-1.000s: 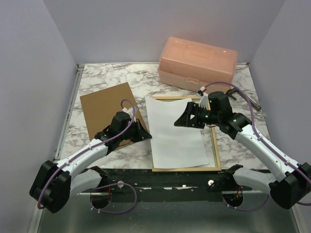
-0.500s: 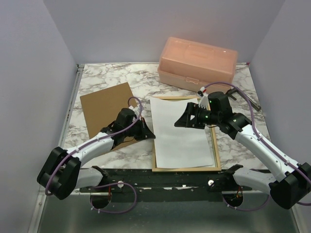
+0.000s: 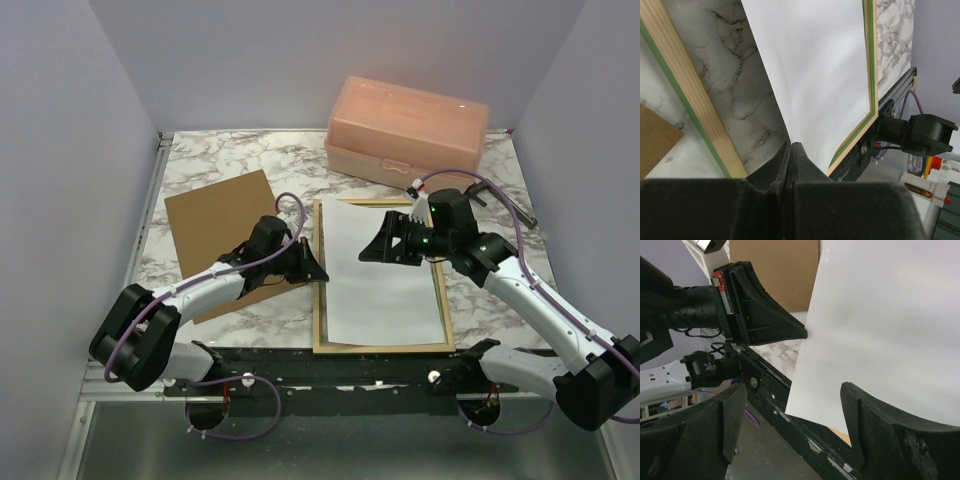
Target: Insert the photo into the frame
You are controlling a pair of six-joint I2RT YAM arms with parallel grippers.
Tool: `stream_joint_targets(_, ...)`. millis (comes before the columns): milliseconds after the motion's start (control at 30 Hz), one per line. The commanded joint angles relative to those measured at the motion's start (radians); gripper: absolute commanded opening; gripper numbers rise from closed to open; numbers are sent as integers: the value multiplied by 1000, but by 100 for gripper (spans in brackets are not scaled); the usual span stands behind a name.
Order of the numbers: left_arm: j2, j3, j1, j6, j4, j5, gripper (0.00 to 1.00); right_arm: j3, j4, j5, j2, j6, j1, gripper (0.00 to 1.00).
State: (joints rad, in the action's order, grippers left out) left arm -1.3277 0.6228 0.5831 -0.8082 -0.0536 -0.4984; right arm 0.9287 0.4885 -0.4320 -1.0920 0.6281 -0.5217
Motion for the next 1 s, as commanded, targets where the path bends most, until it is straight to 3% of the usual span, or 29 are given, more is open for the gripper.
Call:
stream_joint_targets(0, -37, 25, 15, -12, -56, -27, 0, -9, 2, 19, 14, -5, 6, 83)
stream_joint_targets(267, -90, 46, 38, -19, -78, -19, 0, -26, -4, 13, 25, 7, 5, 83)
stream_joint_targets(567, -120, 89, 61, 22, 5, 35, 0, -32, -9, 4, 21, 9, 5, 83)
stream_joint_targets(700, -106, 93, 65, 31, 32, 52, 13, -37, -17, -1, 22, 13, 5, 83)
stream_joint_targets(967, -61, 140, 92, 65, 161, 127, 53, -54, -19, -2, 19, 14, 5, 83)
